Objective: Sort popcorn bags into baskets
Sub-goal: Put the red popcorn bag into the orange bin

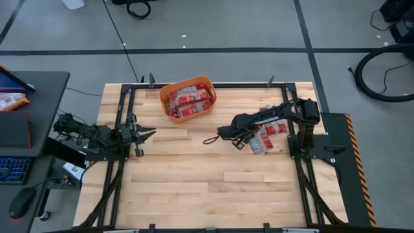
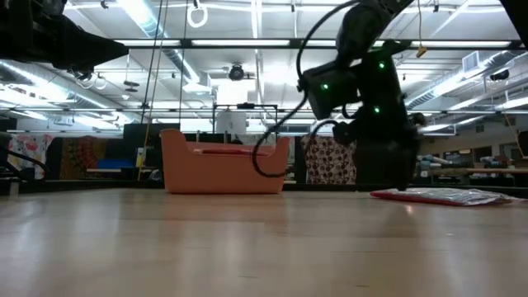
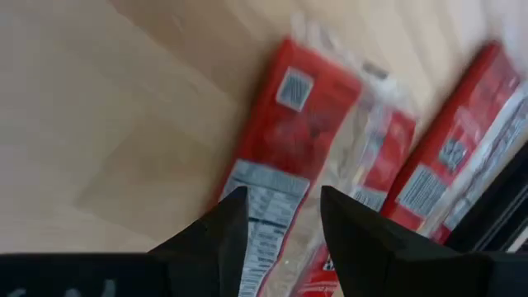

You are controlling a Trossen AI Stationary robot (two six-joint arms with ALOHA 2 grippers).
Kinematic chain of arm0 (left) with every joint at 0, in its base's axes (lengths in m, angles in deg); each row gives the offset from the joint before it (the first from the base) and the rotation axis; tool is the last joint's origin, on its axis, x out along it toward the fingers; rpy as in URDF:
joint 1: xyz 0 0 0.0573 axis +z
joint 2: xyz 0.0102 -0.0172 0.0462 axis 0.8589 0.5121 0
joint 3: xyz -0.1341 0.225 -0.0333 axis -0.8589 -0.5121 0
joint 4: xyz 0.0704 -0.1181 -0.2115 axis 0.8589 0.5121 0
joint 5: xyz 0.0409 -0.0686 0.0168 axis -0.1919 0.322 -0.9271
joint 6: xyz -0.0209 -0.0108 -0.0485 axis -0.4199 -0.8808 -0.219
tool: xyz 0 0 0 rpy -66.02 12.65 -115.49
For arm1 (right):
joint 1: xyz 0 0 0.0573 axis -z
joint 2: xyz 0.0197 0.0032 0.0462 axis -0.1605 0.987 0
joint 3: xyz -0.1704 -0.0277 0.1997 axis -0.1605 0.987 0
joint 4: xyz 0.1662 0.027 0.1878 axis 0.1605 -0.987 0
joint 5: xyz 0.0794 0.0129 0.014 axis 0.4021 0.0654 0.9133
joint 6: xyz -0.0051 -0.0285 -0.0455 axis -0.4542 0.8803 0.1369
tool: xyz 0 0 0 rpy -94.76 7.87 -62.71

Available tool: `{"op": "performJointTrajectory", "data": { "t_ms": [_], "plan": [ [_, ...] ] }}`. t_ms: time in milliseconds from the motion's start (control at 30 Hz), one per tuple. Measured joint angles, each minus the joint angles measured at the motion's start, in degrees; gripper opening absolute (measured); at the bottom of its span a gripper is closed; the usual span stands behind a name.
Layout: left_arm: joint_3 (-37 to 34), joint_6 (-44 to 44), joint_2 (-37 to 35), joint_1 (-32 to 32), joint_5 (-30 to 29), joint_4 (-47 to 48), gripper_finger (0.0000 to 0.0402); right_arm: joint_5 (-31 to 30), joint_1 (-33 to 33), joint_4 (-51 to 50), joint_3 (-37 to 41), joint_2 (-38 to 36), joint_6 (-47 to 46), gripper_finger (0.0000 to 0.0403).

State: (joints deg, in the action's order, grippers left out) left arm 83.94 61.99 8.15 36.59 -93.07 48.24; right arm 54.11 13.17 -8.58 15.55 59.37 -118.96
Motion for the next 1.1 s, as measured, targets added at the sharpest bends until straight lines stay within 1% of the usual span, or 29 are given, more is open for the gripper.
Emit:
{"op": "performJointTrajectory", "data": {
  "t_ms": [100,300,600,767,933,1100],
  "plan": [
    [0.0,0.0,0.0,0.0,0.0,0.0,0.005,0.5,-0.6,0.3,1.2,0.0,-1.8,0.0158],
    [0.0,0.0,0.0,0.0,0.0,0.0,0.005,1.4,-2.5,1.6,1.3,0.0,-5.4,0.0158],
    [0.0,0.0,0.0,0.0,0.0,0.1,0.005,0.8,-5.7,2.2,0.6,0.0,-8.4,0.0158],
    [0.0,0.0,0.0,0.0,0.0,0.1,0.005,0.0,-6.3,2.8,0.7,0.0,-9.2,0.0158],
    [0.0,0.0,0.0,0.0,0.0,0.1,0.005,-2.3,-7.0,2.9,0.8,0.0,-10.3,0.0158],
    [0.0,0.0,0.0,0.0,0.0,0.1,0.005,-2.9,-7.4,4.1,3.6,0.0,-11.8,0.0158]
  ]
}}
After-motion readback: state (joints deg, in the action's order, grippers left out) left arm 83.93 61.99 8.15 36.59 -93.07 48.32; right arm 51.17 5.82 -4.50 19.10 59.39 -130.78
